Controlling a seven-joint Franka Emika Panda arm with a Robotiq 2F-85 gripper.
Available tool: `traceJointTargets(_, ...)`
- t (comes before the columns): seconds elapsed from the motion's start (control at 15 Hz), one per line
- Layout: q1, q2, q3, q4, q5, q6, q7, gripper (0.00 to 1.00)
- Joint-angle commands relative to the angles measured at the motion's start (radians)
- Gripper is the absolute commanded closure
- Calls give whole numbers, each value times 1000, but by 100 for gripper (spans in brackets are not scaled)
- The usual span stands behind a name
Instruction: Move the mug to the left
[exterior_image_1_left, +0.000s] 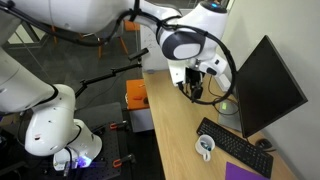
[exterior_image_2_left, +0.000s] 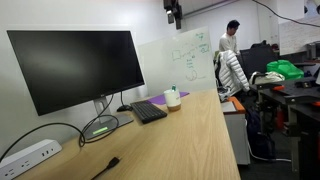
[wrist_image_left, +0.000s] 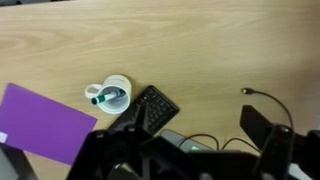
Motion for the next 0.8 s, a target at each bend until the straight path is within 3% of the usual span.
traceJointTargets(0.0, -22, 158, -16, 64, -36, 59, 31, 0)
traceJointTargets(0.27, -32, 323, -48, 109, -139, 134, 76, 0)
traceJointTargets(0.33, -34, 283, -45, 65, -83, 138, 18, 0)
traceJointTargets(0.73, -32, 295, -46, 76, -90, 141, 23, 0)
